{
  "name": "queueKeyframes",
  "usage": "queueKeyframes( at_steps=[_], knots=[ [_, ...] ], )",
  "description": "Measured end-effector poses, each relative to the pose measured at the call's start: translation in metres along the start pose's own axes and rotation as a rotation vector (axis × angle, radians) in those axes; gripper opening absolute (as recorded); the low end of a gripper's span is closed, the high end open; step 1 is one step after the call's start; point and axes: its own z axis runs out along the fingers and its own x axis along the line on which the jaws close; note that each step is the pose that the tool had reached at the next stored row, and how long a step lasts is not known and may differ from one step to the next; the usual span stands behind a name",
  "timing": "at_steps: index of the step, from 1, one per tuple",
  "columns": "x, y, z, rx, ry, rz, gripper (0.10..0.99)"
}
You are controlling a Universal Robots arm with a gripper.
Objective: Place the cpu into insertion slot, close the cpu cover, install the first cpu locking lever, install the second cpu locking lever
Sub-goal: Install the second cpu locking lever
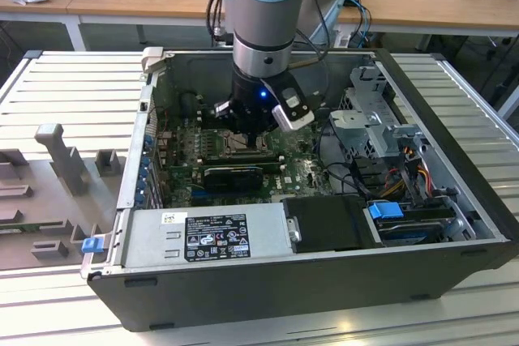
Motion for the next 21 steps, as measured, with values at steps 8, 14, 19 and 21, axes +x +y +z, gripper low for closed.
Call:
queueKeyframes(
  at_steps=[8,14,19,21],
  knots=[
    [0.0152,-0.0025,0.0144,-0.014,-0.0003,-0.003,0.106],
    [0.0229,-0.0084,0.0196,-0.068,-0.0025,-0.014,0.106],
    [0.0288,-0.0226,0.0199,-0.112,-0.0043,-0.021,0.106],
    [0.0323,-0.0268,0.0207,-0.14,-0.0036,-0.036,0.106]
  ],
)
